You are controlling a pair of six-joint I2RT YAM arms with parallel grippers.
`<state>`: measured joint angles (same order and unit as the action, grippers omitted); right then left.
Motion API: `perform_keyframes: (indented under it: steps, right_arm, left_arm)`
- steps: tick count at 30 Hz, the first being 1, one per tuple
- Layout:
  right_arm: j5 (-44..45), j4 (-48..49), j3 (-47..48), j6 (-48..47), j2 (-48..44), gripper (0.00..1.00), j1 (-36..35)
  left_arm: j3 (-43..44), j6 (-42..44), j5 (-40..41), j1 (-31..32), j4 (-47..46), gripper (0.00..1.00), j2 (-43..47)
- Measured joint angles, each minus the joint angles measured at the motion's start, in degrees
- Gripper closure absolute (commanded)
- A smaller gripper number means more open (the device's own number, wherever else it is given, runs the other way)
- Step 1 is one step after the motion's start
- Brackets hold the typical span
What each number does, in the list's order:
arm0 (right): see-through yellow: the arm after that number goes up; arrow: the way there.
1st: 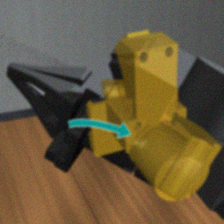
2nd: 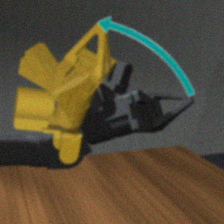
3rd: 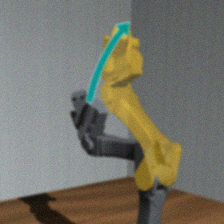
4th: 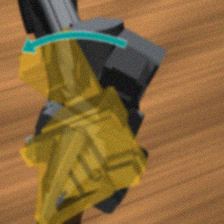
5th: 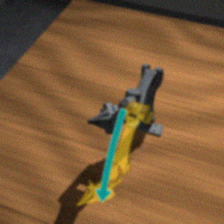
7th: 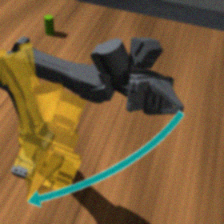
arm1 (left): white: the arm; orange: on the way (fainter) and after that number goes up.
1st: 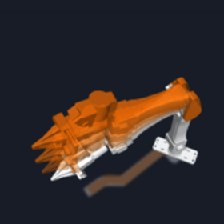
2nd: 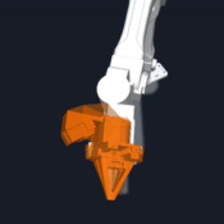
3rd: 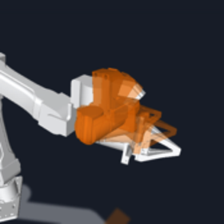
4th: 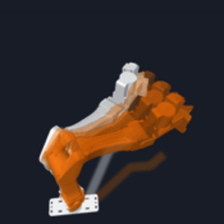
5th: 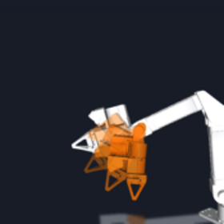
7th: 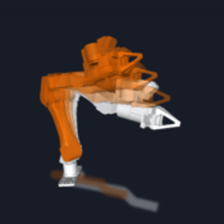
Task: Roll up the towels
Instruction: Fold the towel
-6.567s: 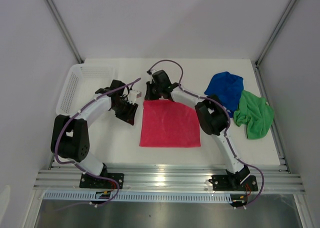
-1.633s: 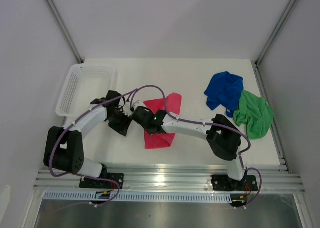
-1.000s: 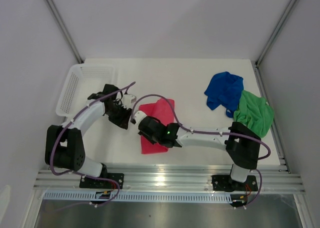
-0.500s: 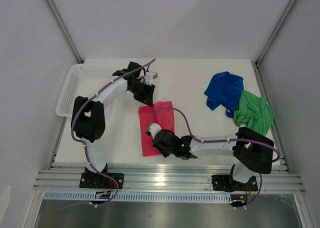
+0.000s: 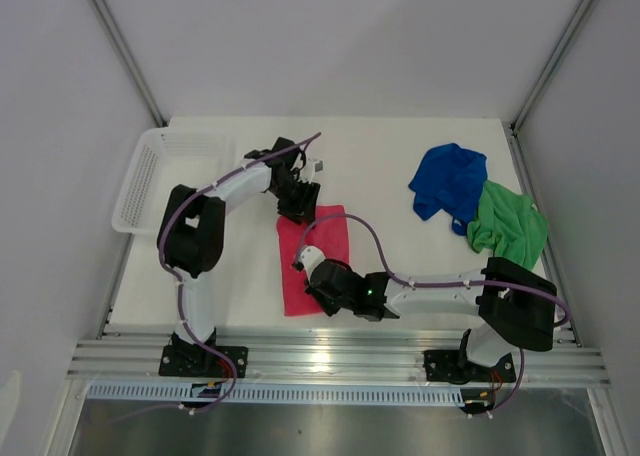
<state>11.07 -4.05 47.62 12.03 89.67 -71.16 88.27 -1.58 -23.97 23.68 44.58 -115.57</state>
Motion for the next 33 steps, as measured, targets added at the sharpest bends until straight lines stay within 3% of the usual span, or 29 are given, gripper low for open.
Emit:
perform_keyframes:
  steps: [13,21,24,33]
  right_arm:
    - [0.0,-0.4,0.0,0.0,0.0,1.0,0.0]
    - [0.0,-1.0,0.0,-0.1,0.0,1.0,-0.1]
    - [0.0,-1.7,0.1,-0.1,0.0,1.0,0.0]
    - [0.2,-1.9,0.1,-0.1,0.0,1.0,-0.1]
  left_arm:
    - [5.2,-4.5,-0.8,-0.1,1.4,0.51,-8.0]
    - [6.4,-5.1,-0.9,-0.1,1.7,0.75,-9.3]
    - [6.4,-5.1,-1.0,-0.1,1.6,0.78,-9.3]
    - [6.4,-5.0,-0.9,-0.1,0.9,0.7,-9.3]
